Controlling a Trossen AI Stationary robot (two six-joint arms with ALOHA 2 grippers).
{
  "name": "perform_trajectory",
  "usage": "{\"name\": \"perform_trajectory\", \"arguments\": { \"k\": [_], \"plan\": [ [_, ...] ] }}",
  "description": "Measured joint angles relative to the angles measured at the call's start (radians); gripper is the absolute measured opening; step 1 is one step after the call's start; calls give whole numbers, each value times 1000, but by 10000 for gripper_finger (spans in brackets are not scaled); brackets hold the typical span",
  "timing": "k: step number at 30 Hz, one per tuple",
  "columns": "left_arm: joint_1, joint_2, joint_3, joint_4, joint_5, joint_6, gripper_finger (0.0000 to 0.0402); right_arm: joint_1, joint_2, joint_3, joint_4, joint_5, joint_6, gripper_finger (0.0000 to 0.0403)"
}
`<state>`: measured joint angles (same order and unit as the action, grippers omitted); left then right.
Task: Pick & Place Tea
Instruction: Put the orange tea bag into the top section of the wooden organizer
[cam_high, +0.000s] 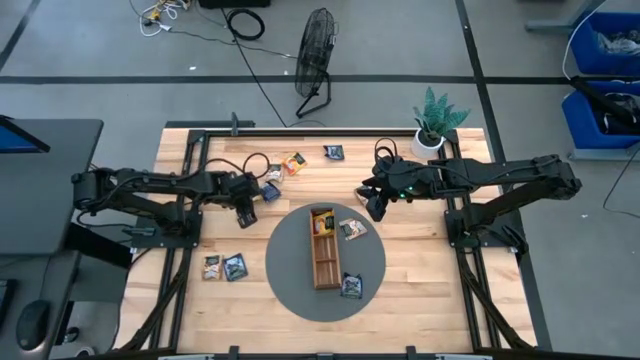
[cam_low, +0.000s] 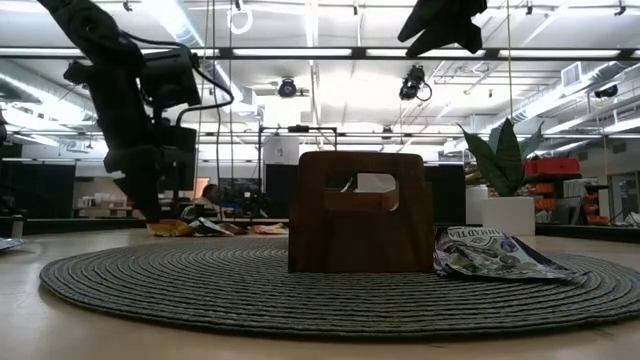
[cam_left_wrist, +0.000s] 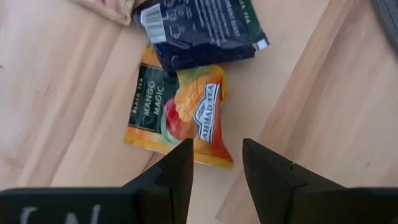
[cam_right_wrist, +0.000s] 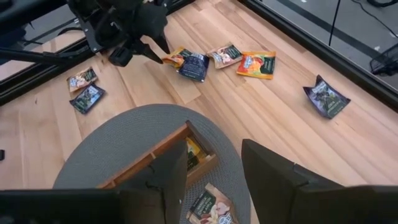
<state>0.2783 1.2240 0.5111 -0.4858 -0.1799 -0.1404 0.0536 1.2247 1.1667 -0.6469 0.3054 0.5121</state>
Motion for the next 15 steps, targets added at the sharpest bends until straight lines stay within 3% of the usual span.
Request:
{"name": "perform_trajectory", "arguments": {
  "k": [7,15],
  "plan": [
    [0,5,-11,62,-3,7,142,0,0,0,2,0,-1,161],
    [0,100,-8,95,-3,2,142,-12,0,0,1,-7,6,161]
  ]
}}
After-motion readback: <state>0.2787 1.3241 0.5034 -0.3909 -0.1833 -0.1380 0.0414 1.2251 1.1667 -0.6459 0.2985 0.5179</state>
